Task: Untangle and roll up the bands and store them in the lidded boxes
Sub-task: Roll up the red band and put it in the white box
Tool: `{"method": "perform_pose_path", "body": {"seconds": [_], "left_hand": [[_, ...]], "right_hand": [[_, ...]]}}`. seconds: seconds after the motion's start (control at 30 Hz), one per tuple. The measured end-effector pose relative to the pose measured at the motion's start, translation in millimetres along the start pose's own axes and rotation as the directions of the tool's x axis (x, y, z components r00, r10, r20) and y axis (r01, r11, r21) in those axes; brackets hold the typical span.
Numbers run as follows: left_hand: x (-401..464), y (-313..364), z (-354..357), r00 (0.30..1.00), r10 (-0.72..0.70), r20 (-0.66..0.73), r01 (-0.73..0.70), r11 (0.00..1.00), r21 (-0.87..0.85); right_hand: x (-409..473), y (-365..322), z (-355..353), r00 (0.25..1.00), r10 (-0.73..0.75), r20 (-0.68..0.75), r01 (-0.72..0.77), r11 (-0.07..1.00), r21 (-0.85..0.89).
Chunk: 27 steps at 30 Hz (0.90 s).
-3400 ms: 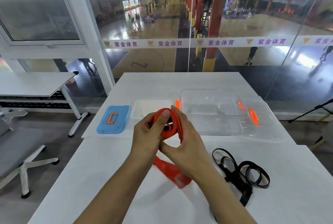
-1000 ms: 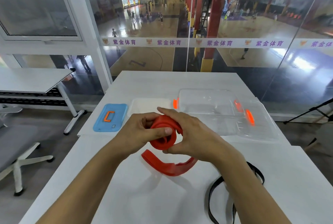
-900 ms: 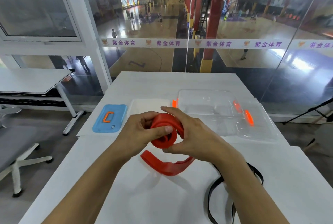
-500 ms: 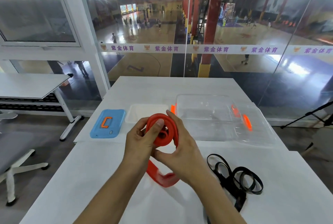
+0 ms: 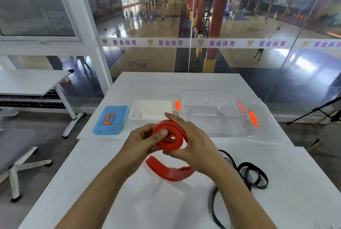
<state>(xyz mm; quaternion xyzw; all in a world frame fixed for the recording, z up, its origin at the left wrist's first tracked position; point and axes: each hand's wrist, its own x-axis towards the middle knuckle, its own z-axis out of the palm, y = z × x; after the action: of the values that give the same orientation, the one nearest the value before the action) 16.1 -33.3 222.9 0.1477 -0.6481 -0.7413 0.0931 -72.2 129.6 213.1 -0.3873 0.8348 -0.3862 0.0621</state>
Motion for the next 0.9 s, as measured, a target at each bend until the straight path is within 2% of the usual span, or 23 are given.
{"method": "perform_pose_path", "body": {"seconds": [0.13, 0.23, 0.33, 0.43, 0.6, 0.73, 0.9], "left_hand": [[1, 16, -15, 0.981, -0.042, 0.191, -0.014, 0.960, 0.280], [2, 25, -12, 0.980, -0.048, 0.192, -0.049, 0.883, 0.467], [-2, 20, -7, 0.990, 0.038, 0.138, -0.093, 0.907, 0.411], [-6, 14, -3, 0.991, 0.112, 0.076, -0.131, 0.940, 0.316], [-8, 10, 7, 0.982, 0.186, -0.019, -0.175, 0.950, 0.259], [-7, 6, 9, 0.967, 0.219, -0.131, -0.191, 0.961, 0.198], [-3, 4, 20, 0.941, 0.214, -0.264, -0.197, 0.976, 0.088]], "right_hand": [[-1, -11, -17, 0.979, -0.031, 0.203, 0.074, 0.976, -0.206], [-2, -21, -18, 0.969, -0.031, 0.245, 0.098, 0.959, -0.265], [-2, -20, -17, 0.977, -0.023, 0.214, 0.076, 0.967, -0.244], [-1, -16, -18, 0.978, 0.034, 0.207, -0.002, 0.988, -0.153], [0, -6, -19, 0.967, 0.098, 0.236, -0.101, 0.995, 0.001], [0, 0, -13, 0.983, 0.080, 0.164, -0.106, 0.982, 0.158], [0, 0, -3, 0.995, 0.066, 0.078, -0.085, 0.957, 0.277]]}}
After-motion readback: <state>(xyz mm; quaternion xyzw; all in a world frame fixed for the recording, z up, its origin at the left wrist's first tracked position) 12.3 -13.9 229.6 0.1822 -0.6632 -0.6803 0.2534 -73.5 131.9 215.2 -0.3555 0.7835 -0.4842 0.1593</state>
